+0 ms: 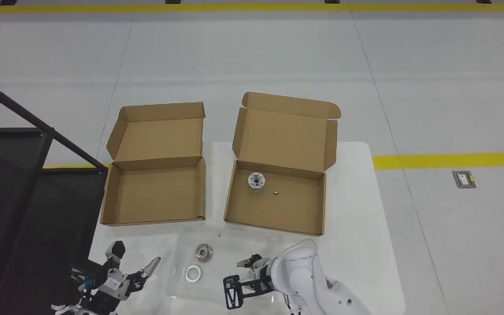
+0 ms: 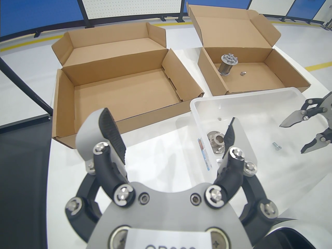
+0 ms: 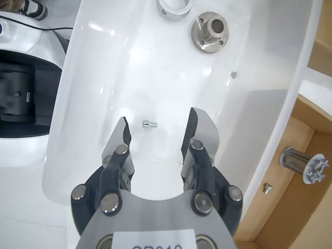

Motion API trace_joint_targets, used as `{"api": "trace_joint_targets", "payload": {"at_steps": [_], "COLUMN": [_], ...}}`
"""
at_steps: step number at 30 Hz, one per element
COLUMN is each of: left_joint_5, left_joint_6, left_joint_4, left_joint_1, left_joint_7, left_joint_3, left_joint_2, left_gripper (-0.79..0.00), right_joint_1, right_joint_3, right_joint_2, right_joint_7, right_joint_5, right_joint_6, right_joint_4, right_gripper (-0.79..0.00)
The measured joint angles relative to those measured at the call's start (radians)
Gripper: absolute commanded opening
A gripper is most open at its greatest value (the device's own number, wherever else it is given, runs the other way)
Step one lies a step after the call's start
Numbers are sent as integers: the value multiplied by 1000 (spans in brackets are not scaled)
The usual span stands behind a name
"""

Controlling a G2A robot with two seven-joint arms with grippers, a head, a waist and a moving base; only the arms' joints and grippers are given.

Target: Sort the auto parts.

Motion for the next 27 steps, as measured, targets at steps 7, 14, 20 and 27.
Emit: {"api": "trace_joint_targets", "payload": {"at_steps": [7,14,20,27], "left_joint_5": [0,0,0,0], "left_joint_6": [0,0,0,0], "left_joint_4": [0,0,0,0], "left_joint_1": [0,0,0,0], "left_joint_7": [0,0,0,0], "left_joint_3": [0,0,0,0], "left_joint_2": [0,0,0,0], "left_gripper": [0,0,0,0], "right_joint_1": [72,135,160,170], "right_joint_3": [-54,-93,-124,-134], "right_joint_2": [-35,-65,-82,-87], "right_joint_7": [101,199,264,299], "right_joint_5": [103,203,255,286], "right_joint_6": [34,68,83,100], "right_joint_4": [116,213,250,271], "right_gripper": [-336,-397,-446,-443]}}
